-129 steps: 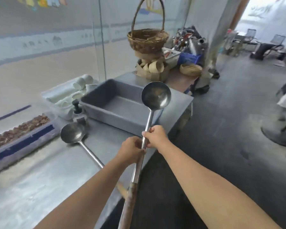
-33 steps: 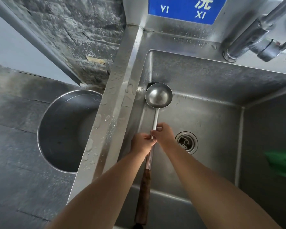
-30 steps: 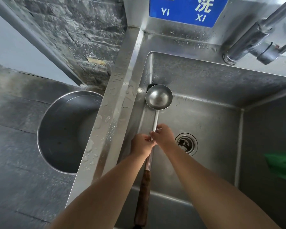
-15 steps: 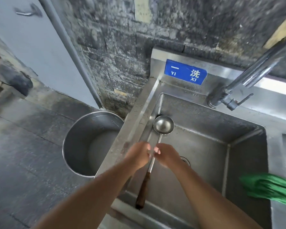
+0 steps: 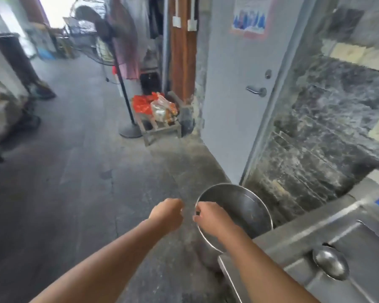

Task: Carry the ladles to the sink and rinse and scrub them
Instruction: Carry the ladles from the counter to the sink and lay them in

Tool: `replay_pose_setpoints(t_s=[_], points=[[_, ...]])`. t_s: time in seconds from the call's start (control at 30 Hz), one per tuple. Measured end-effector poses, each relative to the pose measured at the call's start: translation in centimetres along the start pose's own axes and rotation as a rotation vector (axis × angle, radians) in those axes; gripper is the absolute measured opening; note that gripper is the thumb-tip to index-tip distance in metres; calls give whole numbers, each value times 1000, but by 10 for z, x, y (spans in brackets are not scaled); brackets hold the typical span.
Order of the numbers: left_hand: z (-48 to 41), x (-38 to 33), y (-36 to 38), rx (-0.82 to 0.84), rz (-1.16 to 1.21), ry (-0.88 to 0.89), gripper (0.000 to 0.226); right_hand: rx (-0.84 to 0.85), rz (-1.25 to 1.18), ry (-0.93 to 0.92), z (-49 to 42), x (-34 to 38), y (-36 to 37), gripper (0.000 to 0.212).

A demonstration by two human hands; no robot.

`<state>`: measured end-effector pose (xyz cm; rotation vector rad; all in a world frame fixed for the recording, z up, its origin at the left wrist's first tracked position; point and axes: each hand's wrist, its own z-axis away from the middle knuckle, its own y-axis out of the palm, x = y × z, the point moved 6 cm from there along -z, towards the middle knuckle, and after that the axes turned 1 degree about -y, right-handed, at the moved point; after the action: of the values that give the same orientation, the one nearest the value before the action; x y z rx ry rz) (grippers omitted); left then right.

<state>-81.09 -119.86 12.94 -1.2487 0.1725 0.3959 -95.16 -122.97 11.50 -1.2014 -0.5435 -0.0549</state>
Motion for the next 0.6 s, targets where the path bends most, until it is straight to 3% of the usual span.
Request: replay_pose_setpoints(t_s=[0.17,0.33,0.6], points=[[120,232,-45,-140,147,-349,32,180,153,-352,-8,230,115,29],[284,423,-62,-245,243,-664,16,324,269,-656,54,451,235,27],[543,613,-45,-495,410,-1195,25,519,395,-1186,209,713,392,26]])
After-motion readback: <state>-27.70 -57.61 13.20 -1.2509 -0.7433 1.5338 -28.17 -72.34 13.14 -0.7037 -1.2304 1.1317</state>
